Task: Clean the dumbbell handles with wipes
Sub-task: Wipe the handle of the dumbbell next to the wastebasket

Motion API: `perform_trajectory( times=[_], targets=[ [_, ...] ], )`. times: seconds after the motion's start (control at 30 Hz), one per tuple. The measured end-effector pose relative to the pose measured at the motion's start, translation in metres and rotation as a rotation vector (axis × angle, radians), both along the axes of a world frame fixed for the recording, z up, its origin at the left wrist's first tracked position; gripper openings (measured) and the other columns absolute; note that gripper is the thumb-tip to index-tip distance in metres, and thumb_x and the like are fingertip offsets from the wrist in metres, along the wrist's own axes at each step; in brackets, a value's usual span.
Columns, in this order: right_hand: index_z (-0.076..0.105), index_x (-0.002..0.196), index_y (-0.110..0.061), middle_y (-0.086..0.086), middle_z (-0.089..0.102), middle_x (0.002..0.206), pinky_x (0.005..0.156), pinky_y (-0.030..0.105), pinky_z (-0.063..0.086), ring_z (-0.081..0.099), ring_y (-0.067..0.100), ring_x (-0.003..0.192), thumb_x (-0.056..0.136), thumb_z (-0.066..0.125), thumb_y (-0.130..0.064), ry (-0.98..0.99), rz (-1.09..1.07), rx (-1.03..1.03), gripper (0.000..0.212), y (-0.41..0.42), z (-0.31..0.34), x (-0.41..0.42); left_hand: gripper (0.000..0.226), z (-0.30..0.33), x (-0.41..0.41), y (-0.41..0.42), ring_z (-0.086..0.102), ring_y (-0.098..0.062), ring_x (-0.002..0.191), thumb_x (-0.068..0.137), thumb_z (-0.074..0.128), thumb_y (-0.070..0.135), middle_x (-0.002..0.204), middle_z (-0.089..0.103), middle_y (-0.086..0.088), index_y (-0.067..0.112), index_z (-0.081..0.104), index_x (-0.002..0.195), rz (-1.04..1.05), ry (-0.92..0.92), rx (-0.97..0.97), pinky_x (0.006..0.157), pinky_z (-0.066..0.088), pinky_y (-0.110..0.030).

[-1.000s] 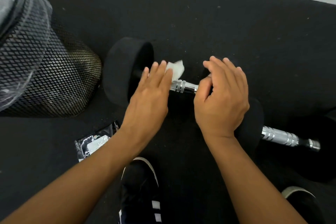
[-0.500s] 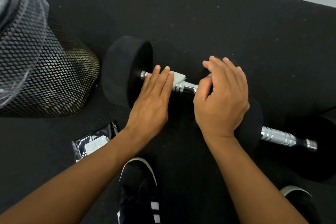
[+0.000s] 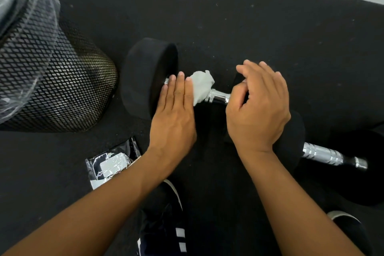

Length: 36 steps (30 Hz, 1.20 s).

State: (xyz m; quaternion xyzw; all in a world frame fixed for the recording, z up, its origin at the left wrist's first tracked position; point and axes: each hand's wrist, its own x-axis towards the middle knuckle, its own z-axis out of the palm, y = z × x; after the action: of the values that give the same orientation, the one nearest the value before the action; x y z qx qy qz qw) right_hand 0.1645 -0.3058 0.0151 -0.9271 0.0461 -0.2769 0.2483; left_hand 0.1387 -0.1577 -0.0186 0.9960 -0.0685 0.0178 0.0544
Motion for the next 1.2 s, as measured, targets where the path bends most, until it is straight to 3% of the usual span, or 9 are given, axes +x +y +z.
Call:
perform_trajectory(
  times=[0.17,0.27,0.47,0.7,0.83,0.9,1.0,1.1,1.2],
  targets=[
    [0.073,0.117,-0.013,0.001,0.072,0.125,0.116,0.043,0.040,0.060,0.022,0.129,0.095,0.050,-0.010,0.006,0.001,0.002,0.032,0.001,0.000,-0.002,0.067,0.003,0.007,-0.007,0.009,-0.037,0.155,0.101,0.045,0.024,0.166,0.016,-0.021,0.000,0.019,0.157,-0.099,0.013,0.003,0.126,0.013,-0.050],
    [0.072,0.118,-0.013,0.002,0.071,0.127,0.117,0.042,0.039,0.059,0.022,0.130,0.096,0.049,-0.011,0.020,0.015,-0.009,0.032,0.000,0.000,-0.005,0.058,0.003,0.012,-0.010,0.018,-0.035,0.153,0.102,0.047,0.015,0.163,0.028,-0.015,0.004,0.029,0.156,-0.210,0.000,-0.030,0.126,0.014,-0.047],
    [0.072,0.118,-0.013,0.002,0.071,0.127,0.117,0.043,0.038,0.059,0.021,0.131,0.097,0.048,-0.012,0.018,0.008,-0.021,0.033,0.001,-0.001,-0.008,0.058,0.005,0.010,-0.026,0.018,-0.032,0.154,0.100,0.020,0.019,0.163,0.031,-0.011,0.008,0.032,0.156,-0.355,0.068,-0.080,0.126,0.015,-0.047],
    [0.072,0.119,-0.014,0.003,0.071,0.127,0.118,0.042,0.038,0.059,0.021,0.131,0.097,0.048,-0.012,0.026,0.015,-0.018,0.032,0.000,0.000,-0.005,0.050,-0.001,-0.020,-0.020,0.019,-0.032,0.153,0.102,0.037,0.017,0.160,0.037,-0.012,0.007,0.042,0.151,-0.379,0.037,-0.072,0.127,0.012,-0.046],
    [0.073,0.117,-0.014,0.002,0.072,0.125,0.117,0.043,0.038,0.059,0.022,0.130,0.096,0.049,-0.010,0.022,0.014,-0.005,0.032,0.000,0.001,-0.002,0.052,-0.015,-0.054,-0.014,0.026,-0.029,0.152,0.096,0.053,0.015,0.156,0.045,-0.009,0.011,0.048,0.148,-0.290,0.223,-0.084,0.126,0.011,-0.039],
    [0.073,0.116,-0.014,0.001,0.073,0.124,0.117,0.044,0.039,0.060,0.022,0.129,0.095,0.050,-0.009,0.014,0.008,0.003,0.031,0.000,0.001,0.000,0.046,-0.022,-0.066,-0.010,0.044,-0.023,0.143,0.100,0.050,0.014,0.149,0.054,-0.006,0.017,0.052,0.146,-0.013,0.377,-0.392,0.119,0.029,-0.028],
    [0.074,0.115,-0.014,0.001,0.073,0.123,0.116,0.045,0.040,0.061,0.022,0.128,0.095,0.051,-0.008,0.006,0.006,0.003,0.031,0.000,0.000,0.000,0.026,-0.007,-0.050,-0.013,0.067,-0.021,0.107,0.104,0.048,0.018,0.109,0.074,-0.001,0.021,0.071,0.117,0.664,0.484,-1.006,0.085,0.049,-0.025],
    [0.073,0.116,-0.014,0.002,0.073,0.124,0.116,0.045,0.040,0.060,0.022,0.129,0.096,0.051,-0.009,0.009,0.016,0.004,0.030,0.000,0.000,-0.002,0.025,0.013,-0.015,-0.013,0.066,-0.018,0.112,0.107,0.042,0.012,0.111,0.073,-0.005,0.018,0.066,0.106,1.043,0.432,-1.783,0.104,0.049,-0.033],
    [0.072,0.117,-0.014,0.002,0.072,0.125,0.117,0.045,0.038,0.060,0.022,0.130,0.096,0.051,-0.010,0.017,0.030,-0.001,0.030,0.000,0.000,-0.004,0.025,0.024,0.006,-0.010,0.067,-0.021,0.118,0.108,0.040,0.011,0.125,0.071,-0.010,0.014,0.060,0.121,1.086,0.354,-2.091,0.108,0.049,-0.042]
  ],
)
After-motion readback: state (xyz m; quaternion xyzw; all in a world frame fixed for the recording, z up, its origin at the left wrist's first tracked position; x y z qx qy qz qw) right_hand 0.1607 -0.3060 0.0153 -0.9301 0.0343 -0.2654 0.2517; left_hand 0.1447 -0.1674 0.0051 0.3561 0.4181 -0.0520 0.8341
